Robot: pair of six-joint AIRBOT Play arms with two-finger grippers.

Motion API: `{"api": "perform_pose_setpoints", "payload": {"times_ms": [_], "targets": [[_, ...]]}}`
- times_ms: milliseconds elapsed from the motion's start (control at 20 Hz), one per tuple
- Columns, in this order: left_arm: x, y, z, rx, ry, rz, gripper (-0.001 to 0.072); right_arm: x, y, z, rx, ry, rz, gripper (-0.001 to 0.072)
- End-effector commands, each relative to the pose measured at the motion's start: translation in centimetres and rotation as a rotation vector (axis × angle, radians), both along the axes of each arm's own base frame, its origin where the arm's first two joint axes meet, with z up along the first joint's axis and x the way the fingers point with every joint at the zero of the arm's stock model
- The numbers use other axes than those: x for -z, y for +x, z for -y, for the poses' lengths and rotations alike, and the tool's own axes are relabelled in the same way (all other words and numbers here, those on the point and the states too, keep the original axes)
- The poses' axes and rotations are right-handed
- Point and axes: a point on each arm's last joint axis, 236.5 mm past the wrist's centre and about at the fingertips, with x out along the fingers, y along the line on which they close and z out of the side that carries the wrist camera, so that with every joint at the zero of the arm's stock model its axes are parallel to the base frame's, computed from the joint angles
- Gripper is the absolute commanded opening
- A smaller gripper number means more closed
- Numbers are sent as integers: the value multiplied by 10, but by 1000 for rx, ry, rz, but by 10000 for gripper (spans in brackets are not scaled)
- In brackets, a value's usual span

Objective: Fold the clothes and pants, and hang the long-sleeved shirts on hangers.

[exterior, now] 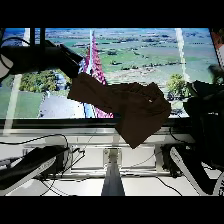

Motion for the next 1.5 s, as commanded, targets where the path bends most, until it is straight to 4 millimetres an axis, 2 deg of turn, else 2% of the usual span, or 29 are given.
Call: {"api": "perform_pose_setpoints", "payload": {"times_ms": [0, 100, 150, 200, 250, 350, 450, 550, 600, 650, 700, 850, 950, 1100, 1150, 1300, 1350, 1400, 1450], "targets": [[8, 11, -32, -74, 43, -22, 11, 66, -47, -64, -64, 275, -171, 11], [14, 20, -64, -154, 53, -49, 11, 90, -40, -66, 12, 273, -133, 42], [16, 25, -82, -201, 55, -61, 11, 98, -36, -62, 54, 252, -113, 185], [17, 29, -99, -248, 55, -67, 11, 103, -30, -59, 95, 239, -92, 359], [19, 34, -118, -298, 54, -71, 11, 106, -23, -56, 130, 227, -66, 410], [30, 40, -156, -399, 53, -99, 11, 109, -13, -45, 182, 184, -28, 410], [49, 41, -189, -498, 41, -154, 12, 115, -13, -41, 190, 168, -45, 414], [68, 40, -208, -566, 23, -213, 23, 124, -12, -44, 162, 185, -71, 456], [76, 40, -210, -573, 22, -232, 93, 129, -14, -44, 131, 188, -89, 456], [82, 40, -210, -574, 23, -249, 308, 134, -17, -43, 101, 187, -113, 456], [86, 41, -208, -573, 13, -264, 445, 139, -20, -42, 81, 193, -140, 455], [94, 44, -203, -562, -6, -291, 461, 150, -23, -48, 80, 272, -187, 454], [96, 44, -203, -562, -5, -294, 461, 151, -18, -55, 99, 331, -180, 453], [96, 44, -203, -562, -5, -293, 462, 158, -10, -54, 125, 331, -150, 448], [96, 44, -203, -562, -5, -294, 462, 161, -9, -54, 132, 329, -144, 427], [96, 46, -204, -564, -6, -290, 461, 158, -1, -70, 158, 403, -114, 220], [96, 48, -204, -567, -7, -284, 462, 152, 7, -80, 159, 455, -80, 108], [98, 53, -206, -573, -10, -279, 461, 143, 18, -90, 150, 505, -32, 39], [100, 57, -207, -578, -12, -276, 461, 133, 30, -98, 147, 546, 30, 11]]}}
